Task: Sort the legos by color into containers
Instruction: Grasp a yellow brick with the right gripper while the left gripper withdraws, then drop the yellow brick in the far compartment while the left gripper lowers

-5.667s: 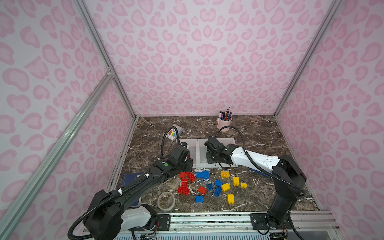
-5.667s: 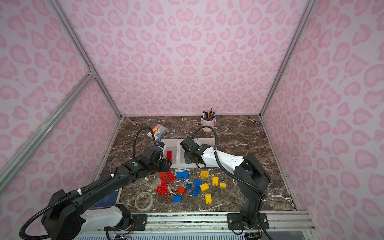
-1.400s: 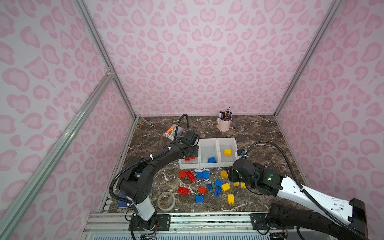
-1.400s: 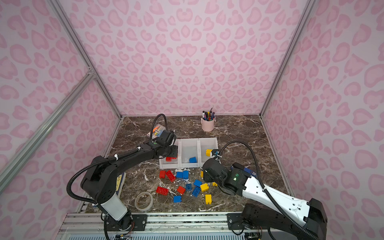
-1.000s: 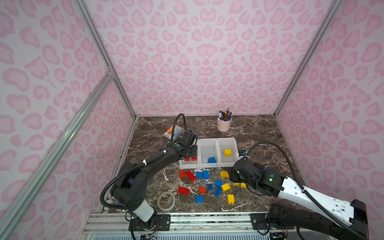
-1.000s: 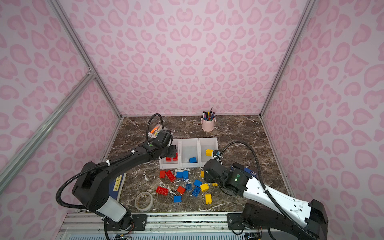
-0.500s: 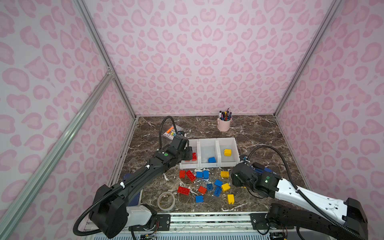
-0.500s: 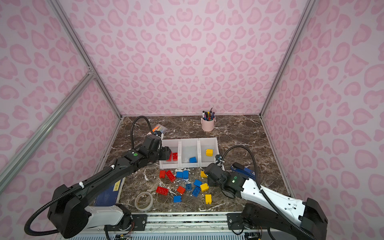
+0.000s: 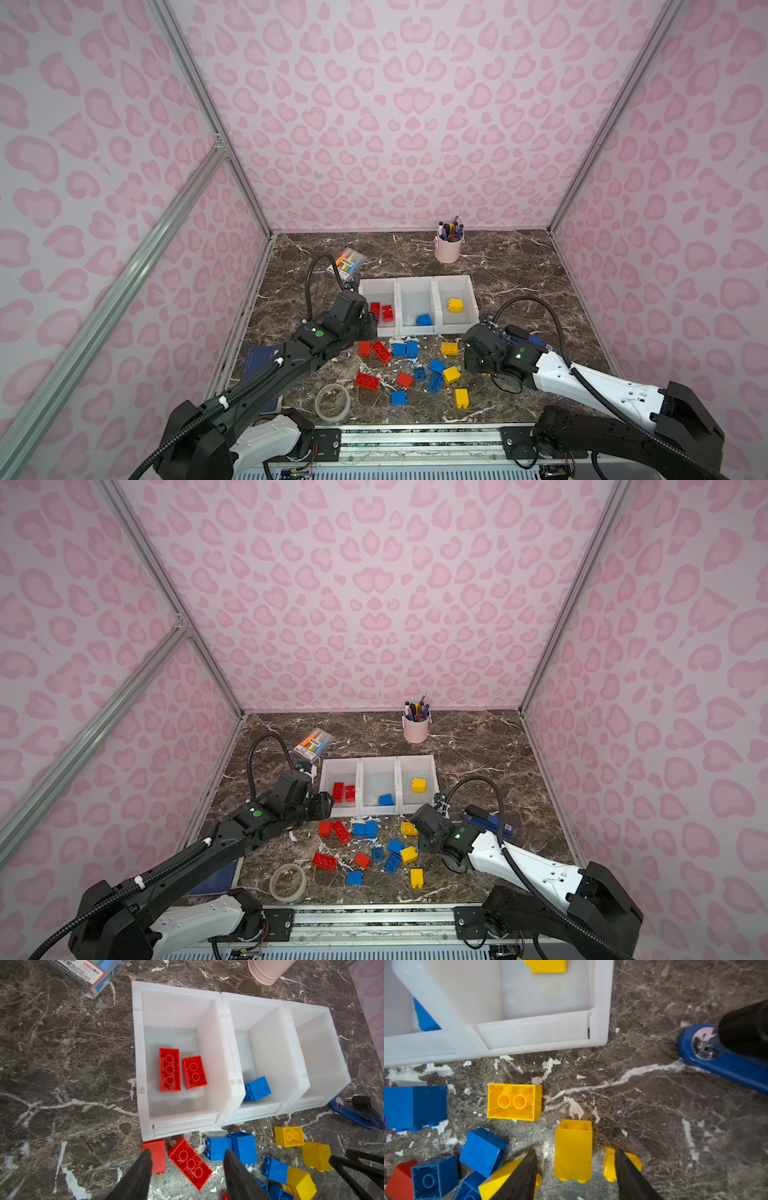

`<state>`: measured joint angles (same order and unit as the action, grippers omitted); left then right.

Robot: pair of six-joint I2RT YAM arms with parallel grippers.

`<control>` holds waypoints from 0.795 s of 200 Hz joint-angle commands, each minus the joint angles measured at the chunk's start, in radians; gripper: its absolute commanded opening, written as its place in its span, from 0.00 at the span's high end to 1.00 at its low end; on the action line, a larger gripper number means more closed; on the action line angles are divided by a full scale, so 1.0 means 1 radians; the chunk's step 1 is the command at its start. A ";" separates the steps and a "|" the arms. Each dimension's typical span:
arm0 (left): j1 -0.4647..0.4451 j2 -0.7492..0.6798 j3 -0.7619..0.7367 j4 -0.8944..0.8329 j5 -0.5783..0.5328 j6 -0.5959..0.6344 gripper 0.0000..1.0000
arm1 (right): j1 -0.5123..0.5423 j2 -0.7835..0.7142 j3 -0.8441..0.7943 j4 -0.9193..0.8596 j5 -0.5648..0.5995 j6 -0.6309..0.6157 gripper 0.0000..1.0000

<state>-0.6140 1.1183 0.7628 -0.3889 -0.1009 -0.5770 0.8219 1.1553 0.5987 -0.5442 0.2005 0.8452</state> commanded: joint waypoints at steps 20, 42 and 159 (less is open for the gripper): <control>-0.032 -0.017 -0.008 0.030 0.002 -0.029 0.42 | -0.010 0.108 0.021 0.024 -0.033 -0.008 0.47; -0.048 -0.017 -0.010 0.025 -0.002 -0.035 0.42 | -0.011 0.142 0.024 0.037 -0.026 -0.006 0.54; -0.081 -0.021 -0.014 0.025 -0.027 -0.055 0.41 | -0.010 0.102 0.020 0.025 -0.020 -0.009 0.70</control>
<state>-0.6937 1.1023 0.7544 -0.3885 -0.1116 -0.6201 0.8112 1.2694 0.5995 -0.4942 0.1646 0.8455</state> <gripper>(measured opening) 0.586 0.330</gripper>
